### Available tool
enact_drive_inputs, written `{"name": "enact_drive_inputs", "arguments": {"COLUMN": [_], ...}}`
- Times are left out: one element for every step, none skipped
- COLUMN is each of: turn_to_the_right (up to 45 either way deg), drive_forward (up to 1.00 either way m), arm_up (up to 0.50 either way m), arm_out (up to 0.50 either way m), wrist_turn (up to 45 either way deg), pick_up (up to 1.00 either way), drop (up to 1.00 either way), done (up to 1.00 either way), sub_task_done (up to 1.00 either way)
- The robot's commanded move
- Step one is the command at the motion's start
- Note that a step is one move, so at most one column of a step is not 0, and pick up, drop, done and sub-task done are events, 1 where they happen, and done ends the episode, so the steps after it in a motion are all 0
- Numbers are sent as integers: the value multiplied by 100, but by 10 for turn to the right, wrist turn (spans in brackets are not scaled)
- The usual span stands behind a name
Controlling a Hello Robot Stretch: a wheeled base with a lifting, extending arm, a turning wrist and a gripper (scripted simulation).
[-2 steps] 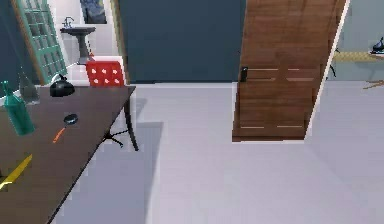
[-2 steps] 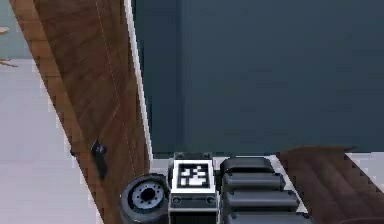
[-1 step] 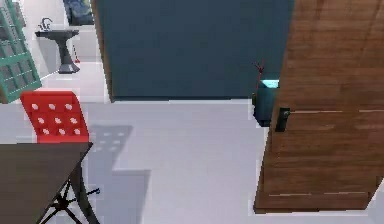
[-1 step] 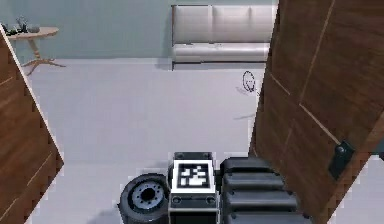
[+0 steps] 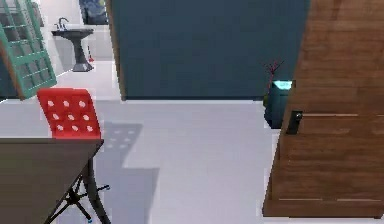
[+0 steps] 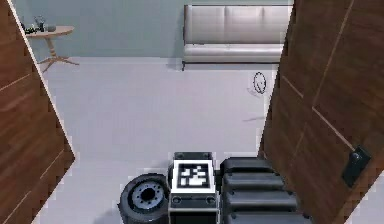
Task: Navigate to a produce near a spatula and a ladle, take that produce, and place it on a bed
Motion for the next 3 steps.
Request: {"name": "enact_drive_inputs", "arguments": {"turn_to_the_right": [0,-30,0], "drive_forward": [100,0,25], "arm_up": [0,0,0], "arm_out": [0,0,0], "wrist_turn": [0,0,0], "pick_up": [0,0,0], "drop": [0,0,0], "done": [0,0,0], "sub_task_done": [0,0,0]}}
